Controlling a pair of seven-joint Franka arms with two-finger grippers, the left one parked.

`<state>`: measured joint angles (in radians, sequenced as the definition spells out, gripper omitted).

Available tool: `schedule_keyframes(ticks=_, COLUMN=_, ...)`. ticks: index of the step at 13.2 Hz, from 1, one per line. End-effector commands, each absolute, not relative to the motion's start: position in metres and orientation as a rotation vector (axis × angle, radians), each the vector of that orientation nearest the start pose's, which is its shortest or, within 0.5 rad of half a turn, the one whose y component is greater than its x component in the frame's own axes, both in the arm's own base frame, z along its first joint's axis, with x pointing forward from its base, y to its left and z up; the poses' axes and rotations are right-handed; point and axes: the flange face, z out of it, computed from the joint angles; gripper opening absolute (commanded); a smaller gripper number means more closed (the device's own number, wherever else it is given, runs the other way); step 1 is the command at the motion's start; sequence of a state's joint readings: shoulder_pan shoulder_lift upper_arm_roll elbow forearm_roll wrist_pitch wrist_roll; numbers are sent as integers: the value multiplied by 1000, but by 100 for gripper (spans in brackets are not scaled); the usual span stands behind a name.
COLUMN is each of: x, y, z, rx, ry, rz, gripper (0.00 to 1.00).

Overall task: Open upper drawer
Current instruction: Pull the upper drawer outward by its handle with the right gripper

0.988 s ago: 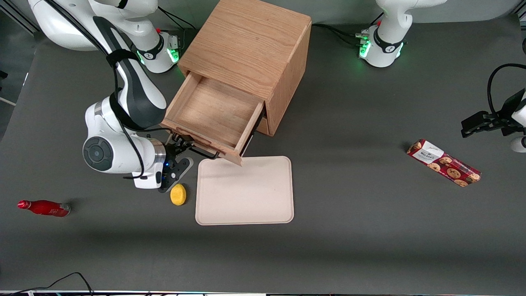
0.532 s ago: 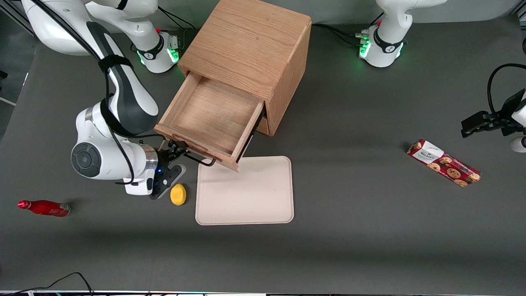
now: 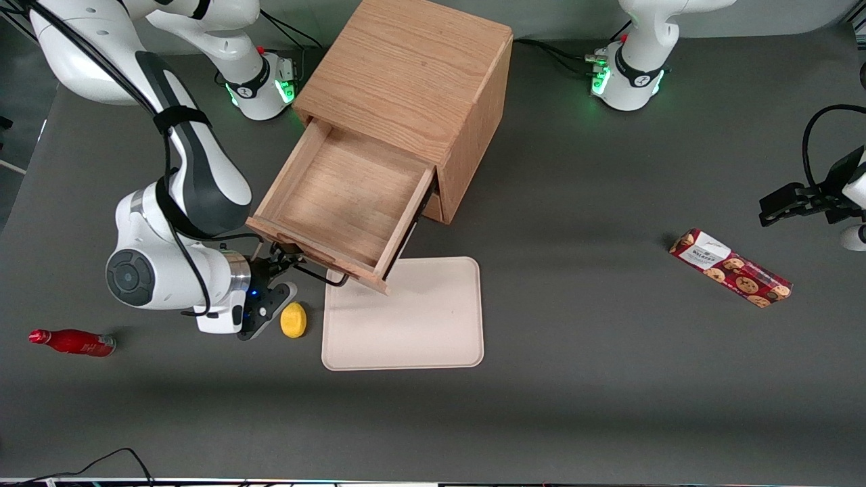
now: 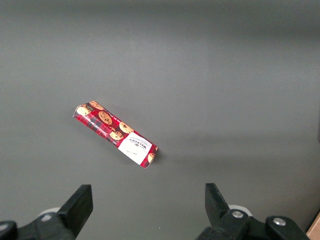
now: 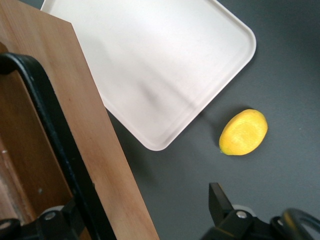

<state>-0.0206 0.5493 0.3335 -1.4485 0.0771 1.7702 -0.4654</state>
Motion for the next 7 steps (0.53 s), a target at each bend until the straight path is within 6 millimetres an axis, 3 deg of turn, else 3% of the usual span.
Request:
schedule_keyframes(ticks=1, x=666, y=175, z=371, rx=-2661, ry=-1050, rz=229, gripper=100)
schedule_keyframes(ticks=7, x=668, y=170, z=374, rx=-2655, ry=-1051, rz=215, gripper=100)
